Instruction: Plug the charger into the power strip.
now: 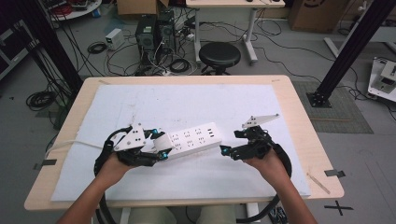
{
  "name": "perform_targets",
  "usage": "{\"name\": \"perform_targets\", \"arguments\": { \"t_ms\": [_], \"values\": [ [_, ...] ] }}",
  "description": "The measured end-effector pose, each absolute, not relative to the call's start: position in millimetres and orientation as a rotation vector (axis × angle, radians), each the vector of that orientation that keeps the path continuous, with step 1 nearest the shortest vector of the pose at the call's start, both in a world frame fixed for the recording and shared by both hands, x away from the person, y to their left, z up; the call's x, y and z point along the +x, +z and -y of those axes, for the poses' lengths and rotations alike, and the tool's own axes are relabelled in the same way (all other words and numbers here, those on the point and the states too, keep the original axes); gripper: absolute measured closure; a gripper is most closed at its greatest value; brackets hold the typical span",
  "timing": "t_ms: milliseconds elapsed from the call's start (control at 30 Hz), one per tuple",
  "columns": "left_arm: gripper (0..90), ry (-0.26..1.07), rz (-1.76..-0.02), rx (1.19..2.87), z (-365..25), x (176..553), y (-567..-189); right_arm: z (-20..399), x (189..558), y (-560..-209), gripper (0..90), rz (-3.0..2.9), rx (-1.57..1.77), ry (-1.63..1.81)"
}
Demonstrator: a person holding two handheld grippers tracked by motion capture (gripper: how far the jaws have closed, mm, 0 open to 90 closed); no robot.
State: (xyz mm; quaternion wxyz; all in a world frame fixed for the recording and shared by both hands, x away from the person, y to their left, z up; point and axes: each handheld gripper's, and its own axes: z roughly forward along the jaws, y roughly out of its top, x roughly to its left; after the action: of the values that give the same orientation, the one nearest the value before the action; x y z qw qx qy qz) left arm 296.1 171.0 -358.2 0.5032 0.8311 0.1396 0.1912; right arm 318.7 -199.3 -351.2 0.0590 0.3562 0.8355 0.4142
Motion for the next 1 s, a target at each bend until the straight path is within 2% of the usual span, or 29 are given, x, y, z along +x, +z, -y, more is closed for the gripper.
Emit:
{"name": "perform_targets", "arguments": {
  "t_ms": [233, 1000],
  "values": [
    [42.6, 0.461, -0.288, 2.021, -163.0, 295.2, -358.9, 186.1, 323.3, -347.8, 15.7, -2.611, 1.107, 1.416],
    [42.6, 0.473, -0.155, 2.062, -140.4, 294.5, -362.9, 146.9, 338.5, -348.7, 15.8, -2.828, 1.248, 1.547]
  ]
}}
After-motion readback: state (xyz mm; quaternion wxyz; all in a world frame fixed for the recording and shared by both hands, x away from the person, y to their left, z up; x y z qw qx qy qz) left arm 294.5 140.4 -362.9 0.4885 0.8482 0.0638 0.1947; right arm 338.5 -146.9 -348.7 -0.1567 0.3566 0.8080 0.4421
